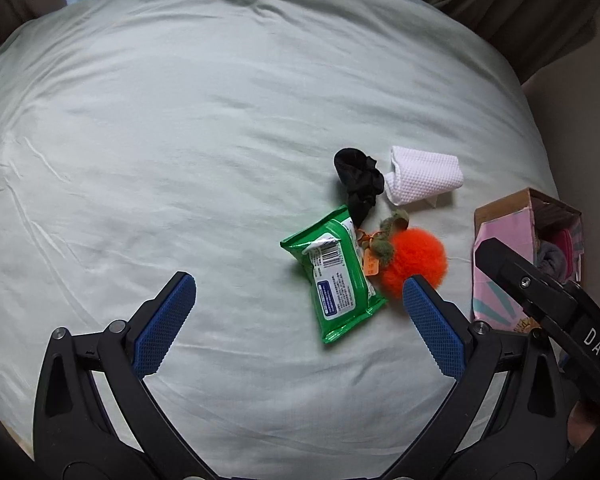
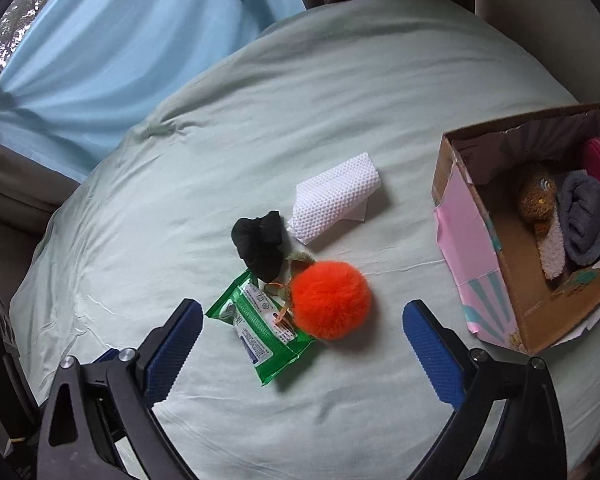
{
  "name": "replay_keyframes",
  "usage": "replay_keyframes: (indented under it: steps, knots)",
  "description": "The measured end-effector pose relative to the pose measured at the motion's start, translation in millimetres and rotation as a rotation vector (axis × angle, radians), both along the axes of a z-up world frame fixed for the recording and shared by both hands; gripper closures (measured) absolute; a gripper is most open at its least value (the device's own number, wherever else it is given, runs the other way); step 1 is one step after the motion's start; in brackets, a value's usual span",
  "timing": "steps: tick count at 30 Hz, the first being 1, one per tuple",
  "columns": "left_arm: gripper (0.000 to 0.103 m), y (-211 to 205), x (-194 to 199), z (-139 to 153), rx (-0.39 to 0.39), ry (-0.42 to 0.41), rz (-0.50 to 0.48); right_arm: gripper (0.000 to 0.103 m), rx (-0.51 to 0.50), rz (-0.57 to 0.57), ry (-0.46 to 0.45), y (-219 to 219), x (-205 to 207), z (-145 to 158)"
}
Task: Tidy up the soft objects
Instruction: 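Grasp the green wipes packet with the left tool while the right tool grasps the orange pompom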
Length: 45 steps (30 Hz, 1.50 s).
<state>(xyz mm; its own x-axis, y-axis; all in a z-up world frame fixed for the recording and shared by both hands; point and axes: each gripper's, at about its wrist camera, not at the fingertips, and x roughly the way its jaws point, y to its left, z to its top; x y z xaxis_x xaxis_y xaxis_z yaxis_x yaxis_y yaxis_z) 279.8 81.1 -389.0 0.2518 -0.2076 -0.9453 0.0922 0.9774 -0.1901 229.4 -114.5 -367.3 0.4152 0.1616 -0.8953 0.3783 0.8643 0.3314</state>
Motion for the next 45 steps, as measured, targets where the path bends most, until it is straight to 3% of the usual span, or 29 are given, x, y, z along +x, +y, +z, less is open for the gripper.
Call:
replay_keyframes:
  steps: [11,14,16,19,22,24,25,29,33,40,45]
  knots:
    - [0.002,-28,27,-68,0.013,0.092,-0.016,0.004,0.013,-0.098,0.08,-12,29,-64]
    - [0.007,-33,30,-83,0.018,0.12,-0.012,0.012,0.02,-0.129,0.104,-14,27,-76]
    - [0.018,-34,31,-91,0.018,0.136,-0.007,0.014,0.044,-0.148,0.121,-15,26,-87]
    - [0.025,-35,31,-100,-0.004,0.152,0.006,0.019,0.082,-0.165,0.133,-14,23,-98]
    - [0.037,-36,29,-101,-0.039,0.157,0.026,0.024,0.082,-0.173,0.128,-15,25,-100]
    - [0.048,-41,27,-102,-0.057,0.163,0.018,0.039,0.087,-0.16,0.147,-13,28,-105]
    - [0.052,-42,26,-102,-0.065,0.164,0.012,0.042,0.107,-0.164,0.154,-12,26,-108]
    - [0.055,-44,23,-102,-0.056,0.153,-0.002,0.05,0.121,-0.175,0.159,-13,23,-109]
    - [0.062,-45,18,-100,-0.06,0.145,-0.008,0.066,0.133,-0.147,0.151,-5,26,-108]
    - [0.068,-36,18,-83,-0.074,0.129,-0.008,0.068,0.135,-0.136,0.127,-5,20,-98]
    - [0.069,-26,16,-54,-0.083,0.087,-0.002,0.068,0.118,-0.118,0.086,-2,18,-73]
